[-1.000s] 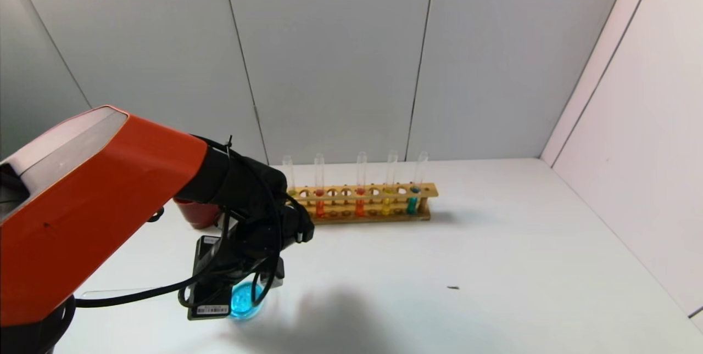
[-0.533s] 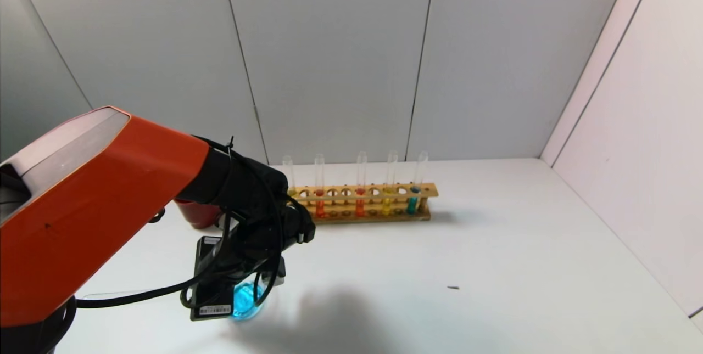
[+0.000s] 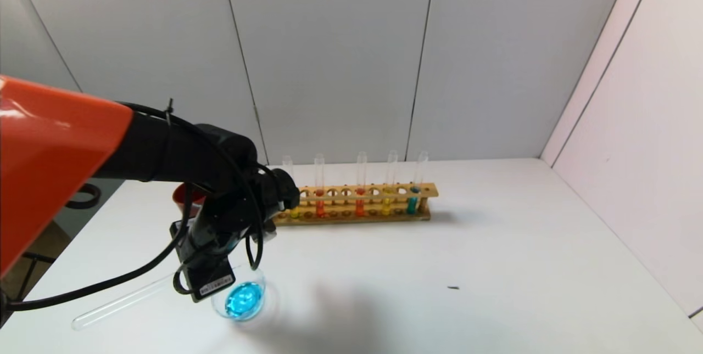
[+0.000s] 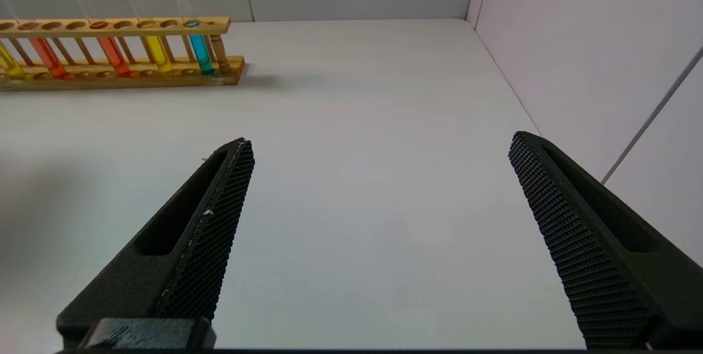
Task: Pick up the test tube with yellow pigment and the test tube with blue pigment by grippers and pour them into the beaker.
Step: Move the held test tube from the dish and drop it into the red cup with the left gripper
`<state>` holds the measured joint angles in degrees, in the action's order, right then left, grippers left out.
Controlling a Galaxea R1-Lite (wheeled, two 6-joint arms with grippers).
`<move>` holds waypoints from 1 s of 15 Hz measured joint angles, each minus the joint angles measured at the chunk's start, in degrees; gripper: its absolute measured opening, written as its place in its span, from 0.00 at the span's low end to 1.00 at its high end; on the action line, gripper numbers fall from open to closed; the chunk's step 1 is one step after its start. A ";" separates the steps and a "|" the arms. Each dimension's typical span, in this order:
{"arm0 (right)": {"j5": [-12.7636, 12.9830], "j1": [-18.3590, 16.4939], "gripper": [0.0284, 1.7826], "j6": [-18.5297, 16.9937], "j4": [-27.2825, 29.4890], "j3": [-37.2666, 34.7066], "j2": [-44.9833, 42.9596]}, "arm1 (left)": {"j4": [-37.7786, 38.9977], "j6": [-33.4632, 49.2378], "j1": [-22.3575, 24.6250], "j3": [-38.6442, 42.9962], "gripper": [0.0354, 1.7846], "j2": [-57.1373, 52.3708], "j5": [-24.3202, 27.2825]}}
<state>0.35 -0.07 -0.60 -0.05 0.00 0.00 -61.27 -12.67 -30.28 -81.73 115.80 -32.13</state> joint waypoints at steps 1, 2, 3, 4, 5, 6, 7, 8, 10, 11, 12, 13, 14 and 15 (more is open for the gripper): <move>0.00 0.00 0.95 0.02 0.00 0.00 0.00 | 1.55 1.51 0.49 -0.09 0.16 -2.46 1.02; 0.00 0.00 0.95 0.00 0.00 0.00 0.00 | 3.75 3.46 0.79 -0.09 0.16 -4.74 2.06; 0.00 0.00 0.95 0.00 0.00 0.00 0.00 | 6.23 5.25 1.16 -0.07 0.16 -6.95 3.23; 0.00 0.00 0.95 0.00 0.00 0.00 0.00 | 8.52 6.61 1.65 0.13 0.16 -9.07 4.28; -0.02 -0.02 0.95 0.00 0.00 0.00 0.00 | 10.92 7.40 2.39 0.30 0.16 -11.14 5.24; -0.02 -0.02 0.95 0.00 0.00 0.00 0.00 | 13.73 8.29 3.11 0.35 0.16 -12.71 5.90; -0.02 -0.02 0.95 0.00 0.00 0.00 0.00 | 16.98 9.20 3.96 0.37 0.16 -13.92 6.18; 0.00 -0.02 0.95 0.00 0.02 0.00 0.00 | 21.03 9.47 5.25 0.41 0.16 -14.99 6.42; 0.00 -0.02 0.95 0.02 0.00 0.00 0.00 | 27.73 9.61 7.17 0.48 0.16 -16.10 7.25; 0.00 -0.02 0.95 0.02 -0.02 0.00 0.00 | 31.06 9.58 7.98 0.56 0.16 -16.46 8.08; 0.00 -0.02 0.95 0.02 0.00 0.00 0.00 | 33.41 9.42 8.68 0.61 0.16 -16.65 8.70; 0.00 -0.02 0.95 0.00 0.00 0.00 0.00 | 35.21 9.31 9.62 0.50 0.16 -16.69 9.20; 0.00 -0.02 0.95 0.05 0.00 0.00 0.00 | 37.11 9.20 10.58 0.24 0.16 -16.58 9.76; 0.00 -0.02 0.95 0.02 0.00 0.00 0.00 | 39.72 8.86 11.57 0.09 0.16 -16.27 10.42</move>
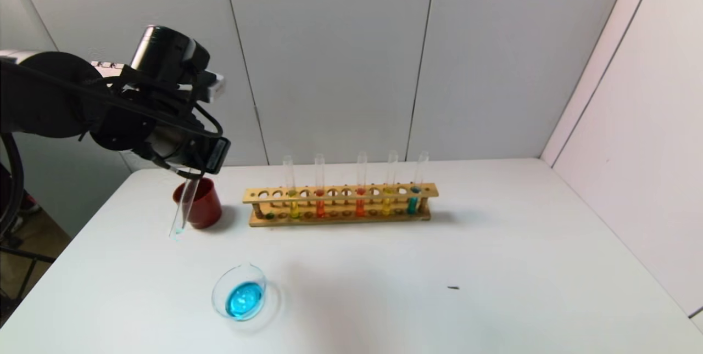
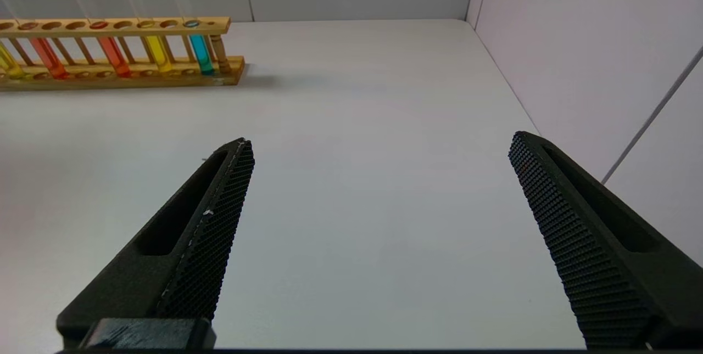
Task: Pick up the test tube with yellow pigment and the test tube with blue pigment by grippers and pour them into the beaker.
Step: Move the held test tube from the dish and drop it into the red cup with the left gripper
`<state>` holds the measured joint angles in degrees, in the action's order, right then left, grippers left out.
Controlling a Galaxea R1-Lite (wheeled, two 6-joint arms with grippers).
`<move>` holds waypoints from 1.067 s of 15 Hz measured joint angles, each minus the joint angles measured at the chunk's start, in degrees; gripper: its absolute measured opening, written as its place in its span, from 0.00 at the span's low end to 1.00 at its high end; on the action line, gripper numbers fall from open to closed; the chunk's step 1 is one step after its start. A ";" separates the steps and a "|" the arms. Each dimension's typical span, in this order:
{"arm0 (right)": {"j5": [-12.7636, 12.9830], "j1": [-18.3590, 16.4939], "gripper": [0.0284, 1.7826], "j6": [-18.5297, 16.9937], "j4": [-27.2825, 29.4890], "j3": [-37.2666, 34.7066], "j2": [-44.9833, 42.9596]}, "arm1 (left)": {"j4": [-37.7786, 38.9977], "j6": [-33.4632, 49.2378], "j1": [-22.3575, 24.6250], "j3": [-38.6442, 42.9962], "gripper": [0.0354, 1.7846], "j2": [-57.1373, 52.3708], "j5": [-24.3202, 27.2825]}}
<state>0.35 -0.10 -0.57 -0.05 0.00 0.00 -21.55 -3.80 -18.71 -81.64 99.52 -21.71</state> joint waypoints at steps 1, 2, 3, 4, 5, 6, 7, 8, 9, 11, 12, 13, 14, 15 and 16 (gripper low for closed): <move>-0.02 0.00 0.95 0.00 0.00 0.00 0.00 | 3.19 -0.38 1.19 -0.13 0.16 0.50 0.79; 0.00 0.02 0.95 0.00 0.00 0.00 0.00 | 7.01 -0.40 2.54 -0.35 0.16 1.38 1.57; -0.02 0.00 0.95 -0.02 0.00 0.00 0.00 | 10.69 -0.35 3.84 -0.59 0.16 2.44 2.17; -0.02 0.00 0.95 0.00 0.00 0.00 0.00 | 14.09 -0.35 5.10 -0.80 0.16 3.62 2.51; 0.00 0.00 0.95 -0.02 0.00 0.00 0.00 | 16.87 -0.38 6.18 -1.02 0.16 4.96 2.67; -0.02 0.00 0.95 -0.02 0.00 0.00 0.00 | 18.72 -0.38 7.11 -1.16 0.16 6.13 3.04; -0.02 0.00 0.95 0.00 0.00 0.00 0.00 | 20.15 -0.38 8.00 -1.32 0.16 7.25 3.36; -0.02 0.00 0.95 -0.02 0.00 0.00 0.00 | 21.74 -0.38 8.94 -1.60 0.16 8.41 3.50; -0.02 0.02 0.95 0.00 0.00 0.00 0.00 | 23.26 -0.38 9.68 -1.90 0.16 9.57 3.63; 0.00 0.02 0.95 0.00 0.00 0.00 0.00 | 26.10 -0.24 11.00 -2.12 0.16 11.75 3.88; 0.00 0.00 0.95 -0.02 0.00 0.00 0.00 | 26.81 -0.18 11.58 -2.06 0.16 12.65 4.13; 0.00 0.00 0.95 -0.02 0.00 0.00 0.00 | 26.95 -0.16 12.07 -1.90 0.16 13.29 4.30; 0.00 0.00 0.95 -0.02 0.02 0.00 0.00 | 27.04 -0.10 12.43 -1.77 0.16 13.79 4.51; -0.02 0.00 0.95 0.00 0.00 0.00 0.00 | 27.04 0.04 12.76 -1.44 0.16 14.09 5.05; 0.00 0.00 0.95 -0.02 0.00 0.00 0.00 | 27.04 0.12 13.07 -0.85 0.16 14.25 5.62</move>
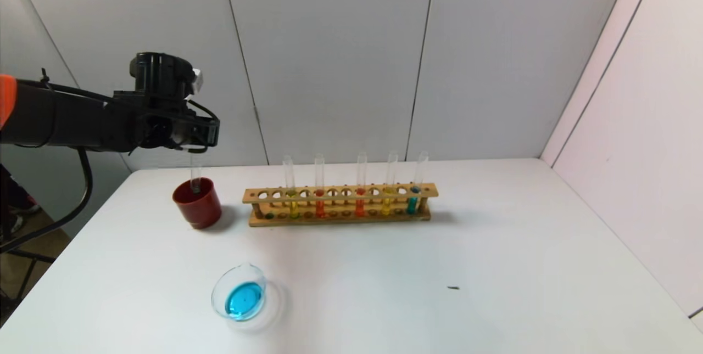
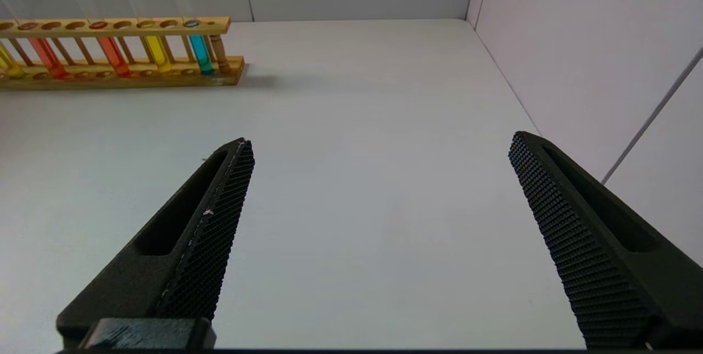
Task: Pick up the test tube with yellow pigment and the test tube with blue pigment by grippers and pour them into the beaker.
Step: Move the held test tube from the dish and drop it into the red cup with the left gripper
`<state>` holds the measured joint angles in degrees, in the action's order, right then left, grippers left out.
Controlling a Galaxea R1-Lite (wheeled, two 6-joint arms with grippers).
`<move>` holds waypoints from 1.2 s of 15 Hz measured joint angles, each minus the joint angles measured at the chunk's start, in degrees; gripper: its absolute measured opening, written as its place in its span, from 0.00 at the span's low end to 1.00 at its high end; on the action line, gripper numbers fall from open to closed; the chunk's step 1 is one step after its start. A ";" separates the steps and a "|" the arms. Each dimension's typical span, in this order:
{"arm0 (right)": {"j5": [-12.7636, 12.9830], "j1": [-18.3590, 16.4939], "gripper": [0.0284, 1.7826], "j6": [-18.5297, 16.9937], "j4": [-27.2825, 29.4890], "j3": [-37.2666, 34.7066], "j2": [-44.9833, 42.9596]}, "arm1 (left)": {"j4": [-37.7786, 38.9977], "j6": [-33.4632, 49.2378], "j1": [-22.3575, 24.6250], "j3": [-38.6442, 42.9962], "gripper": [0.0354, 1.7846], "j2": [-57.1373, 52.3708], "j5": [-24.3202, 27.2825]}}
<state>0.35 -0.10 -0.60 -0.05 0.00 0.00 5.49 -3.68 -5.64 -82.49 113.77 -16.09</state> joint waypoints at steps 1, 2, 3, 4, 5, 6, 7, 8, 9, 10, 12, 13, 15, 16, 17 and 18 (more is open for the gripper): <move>-0.02 0.00 0.95 0.00 0.00 0.00 0.00 | 0.16 0.38 0.30 0.68 0.16 0.06 0.41; 0.00 0.00 0.95 0.00 0.00 0.00 0.00 | 0.68 0.51 0.52 1.43 0.16 0.04 0.55; 0.00 0.00 0.95 0.02 0.00 0.00 0.00 | 1.60 0.55 0.69 2.29 0.16 0.04 0.57; 0.00 0.00 0.95 0.00 0.00 0.00 0.00 | 2.86 0.44 0.83 3.44 0.16 0.04 0.57; 0.00 0.00 0.95 0.05 0.00 0.00 0.00 | 4.24 0.40 0.99 4.49 0.16 0.04 0.57; -0.02 0.00 0.95 0.00 -0.02 0.00 0.00 | 5.32 0.35 1.21 5.53 0.16 0.06 0.55; -0.02 0.00 0.95 0.02 0.00 0.00 0.00 | 6.17 0.33 1.38 6.40 0.16 0.11 0.50; 0.00 0.00 0.95 0.02 0.00 0.00 0.00 | 6.45 0.40 1.54 7.02 0.16 0.11 0.52; 0.00 0.00 0.95 0.05 0.00 0.00 0.00 | 6.56 0.46 1.60 7.58 0.16 0.11 0.61; -0.02 0.00 0.95 0.00 0.00 0.00 0.00 | 7.05 0.55 1.73 8.19 0.16 0.11 0.63; -0.02 0.00 0.95 0.02 0.00 0.00 0.00 | 8.81 0.46 1.99 9.67 0.16 0.22 0.59; -0.02 0.00 0.95 0.02 0.00 0.00 0.00 | 10.28 0.38 1.99 10.75 0.16 0.30 0.52; 0.00 0.02 0.95 0.02 0.00 0.00 0.00 | 13.30 0.07 2.06 12.51 0.20 0.50 0.48; -0.02 0.00 0.95 0.02 0.00 0.00 0.00 | 13.89 0.00 2.18 13.15 0.24 0.54 0.48; 0.00 0.00 0.95 0.00 0.00 0.00 0.00 | 14.17 0.00 2.23 13.73 0.30 0.54 0.50; -0.02 0.00 0.95 0.02 0.00 0.00 0.00 | 14.58 0.05 2.23 14.23 0.38 0.54 0.55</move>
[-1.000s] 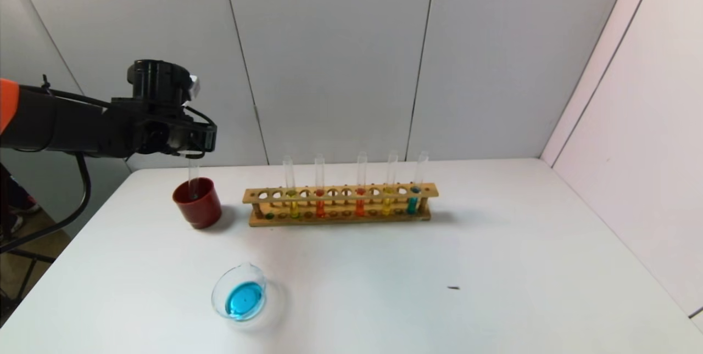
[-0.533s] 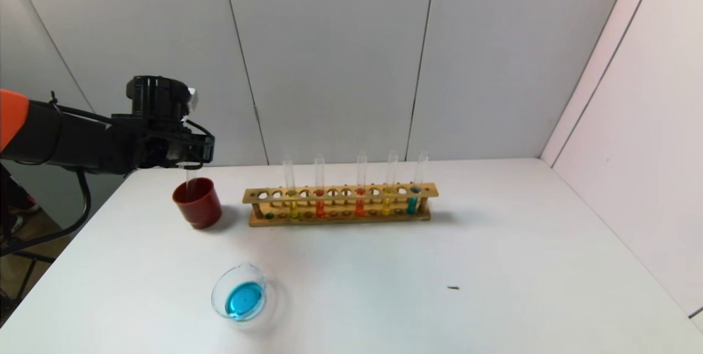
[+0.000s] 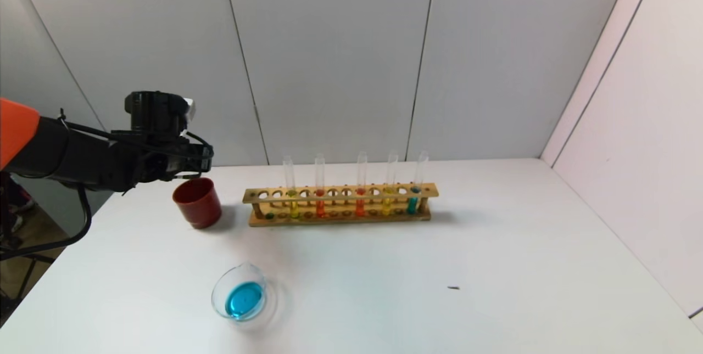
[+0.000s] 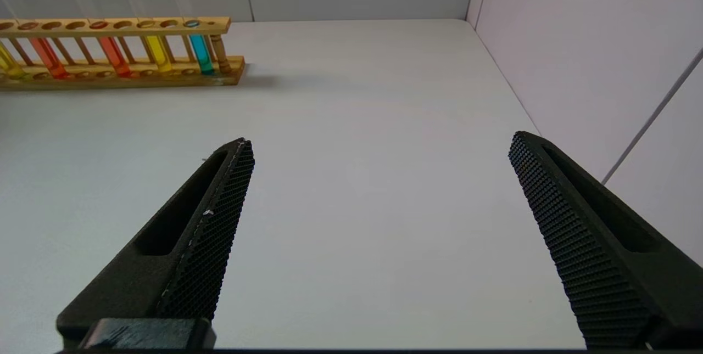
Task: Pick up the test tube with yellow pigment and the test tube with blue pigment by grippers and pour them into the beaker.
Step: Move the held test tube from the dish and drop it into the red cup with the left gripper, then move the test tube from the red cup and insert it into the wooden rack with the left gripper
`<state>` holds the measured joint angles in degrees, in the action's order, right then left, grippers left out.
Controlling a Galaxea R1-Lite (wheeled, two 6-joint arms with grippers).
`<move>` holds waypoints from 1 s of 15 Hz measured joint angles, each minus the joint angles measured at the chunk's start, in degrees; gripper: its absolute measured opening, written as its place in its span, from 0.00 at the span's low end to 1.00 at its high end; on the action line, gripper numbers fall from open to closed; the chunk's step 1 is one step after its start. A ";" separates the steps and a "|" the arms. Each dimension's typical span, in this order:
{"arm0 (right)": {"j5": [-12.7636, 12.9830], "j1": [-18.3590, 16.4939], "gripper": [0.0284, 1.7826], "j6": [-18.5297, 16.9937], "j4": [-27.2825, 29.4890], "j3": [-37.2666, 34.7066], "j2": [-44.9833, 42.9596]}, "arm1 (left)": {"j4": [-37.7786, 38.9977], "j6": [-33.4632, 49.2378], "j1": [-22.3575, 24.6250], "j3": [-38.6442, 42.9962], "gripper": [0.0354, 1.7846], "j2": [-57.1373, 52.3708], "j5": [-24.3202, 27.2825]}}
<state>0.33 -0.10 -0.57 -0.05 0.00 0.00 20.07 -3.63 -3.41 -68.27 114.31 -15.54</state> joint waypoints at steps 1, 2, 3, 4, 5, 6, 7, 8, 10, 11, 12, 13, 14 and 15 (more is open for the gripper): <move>0.00 0.02 0.95 0.00 0.05 0.00 0.00 | 0.62 0.02 -0.02 0.61 0.47 -0.01 0.00; 0.00 0.02 0.95 0.00 0.02 0.00 0.00 | 1.29 0.02 -0.05 1.18 0.57 -0.06 0.04; 0.00 0.00 0.95 0.02 0.02 0.00 0.00 | 1.71 0.05 -0.02 1.65 0.67 -0.12 0.06; 0.00 0.00 0.95 0.00 0.00 0.00 0.00 | 1.89 0.05 0.00 1.90 0.76 -0.45 0.04; 0.02 0.00 0.95 0.00 0.00 0.00 0.00 | 1.95 -0.06 0.00 2.08 0.83 -0.98 0.00; 0.02 0.00 0.95 -0.02 0.00 0.00 0.00 | 1.95 -0.11 -0.06 2.28 0.89 -1.77 0.04; 0.02 0.00 0.95 -0.02 0.00 0.00 0.00 | 1.93 -0.16 -0.13 2.62 0.93 -2.85 0.09; 0.00 0.00 0.95 0.00 0.00 0.00 0.00 | 1.90 -0.17 -0.33 3.25 0.96 -4.06 0.11; 0.00 0.00 0.95 -0.02 0.00 0.00 0.00 | 1.95 0.05 -1.13 5.73 0.98 -7.12 0.20; 0.02 0.00 0.95 0.00 0.00 0.00 0.00 | 1.99 0.22 -1.77 7.41 0.98 -8.94 0.15; 0.00 0.00 0.95 -0.02 0.02 0.00 0.00 | 2.01 0.37 -2.56 9.18 0.98 -10.95 0.13; 0.02 0.00 0.95 -0.02 0.00 0.00 0.00 | 2.10 0.59 -3.44 11.06 0.98 -13.37 0.06; 0.02 0.00 0.95 0.00 0.00 0.00 0.00 | 2.12 1.05 -4.41 12.95 0.98 -15.73 -0.02; 0.00 0.00 0.95 0.00 0.00 0.00 0.00 | 2.17 2.07 -5.66 14.82 0.98 -18.01 -0.16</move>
<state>0.33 -0.10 -0.57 -0.05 0.00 0.00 22.24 -1.56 -9.07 -53.44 96.31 -15.70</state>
